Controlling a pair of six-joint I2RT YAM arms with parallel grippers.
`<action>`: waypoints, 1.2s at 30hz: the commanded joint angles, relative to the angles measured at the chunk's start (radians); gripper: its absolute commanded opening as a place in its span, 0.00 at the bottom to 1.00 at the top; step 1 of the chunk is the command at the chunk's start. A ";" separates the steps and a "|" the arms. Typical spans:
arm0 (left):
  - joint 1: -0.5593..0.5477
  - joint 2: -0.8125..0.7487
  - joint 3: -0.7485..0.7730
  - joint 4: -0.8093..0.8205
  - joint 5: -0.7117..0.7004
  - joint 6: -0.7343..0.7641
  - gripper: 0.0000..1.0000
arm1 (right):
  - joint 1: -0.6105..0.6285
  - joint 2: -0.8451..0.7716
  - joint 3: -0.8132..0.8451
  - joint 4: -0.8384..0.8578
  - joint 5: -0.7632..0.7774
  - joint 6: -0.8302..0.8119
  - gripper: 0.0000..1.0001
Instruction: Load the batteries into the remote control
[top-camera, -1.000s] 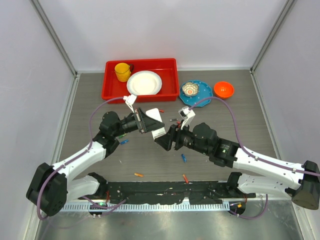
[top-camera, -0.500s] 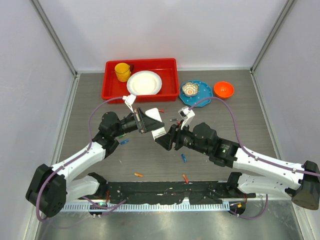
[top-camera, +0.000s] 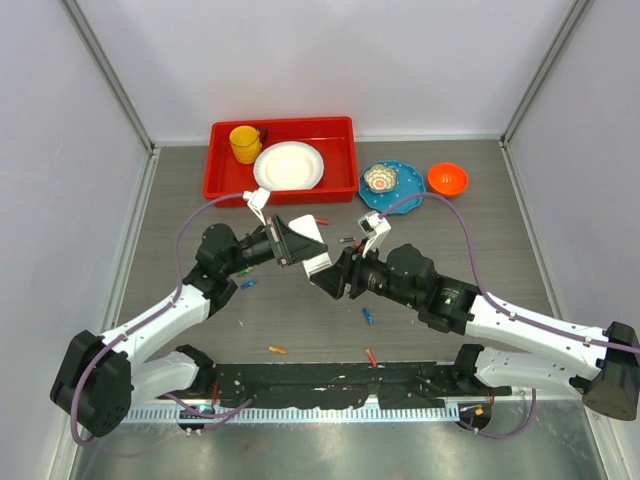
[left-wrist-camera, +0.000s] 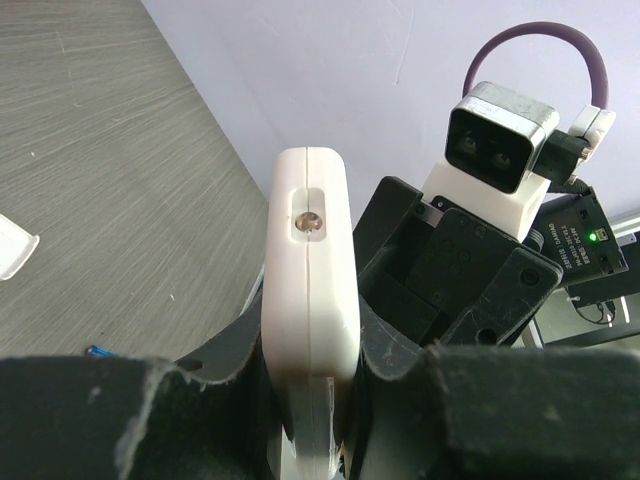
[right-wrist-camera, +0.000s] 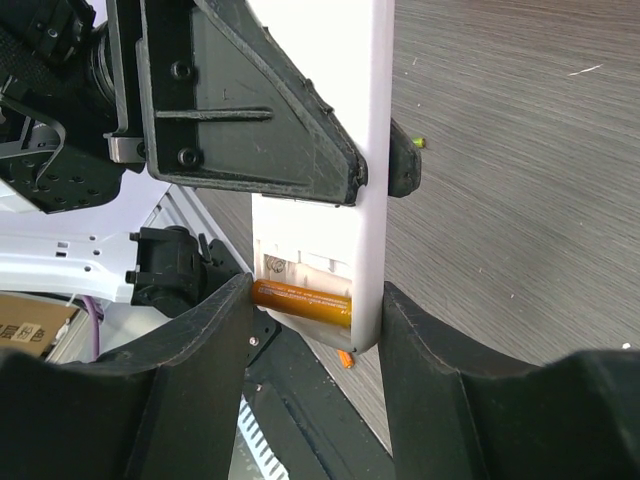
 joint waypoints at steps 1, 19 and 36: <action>0.002 -0.047 0.028 0.067 0.039 -0.023 0.00 | -0.022 0.009 -0.018 -0.023 0.037 -0.004 0.36; 0.003 -0.041 0.060 0.086 0.059 -0.048 0.00 | -0.025 0.033 -0.015 -0.097 0.013 -0.050 0.26; 0.003 -0.043 0.074 0.086 0.056 -0.055 0.00 | -0.028 0.093 0.011 -0.138 -0.011 -0.062 0.01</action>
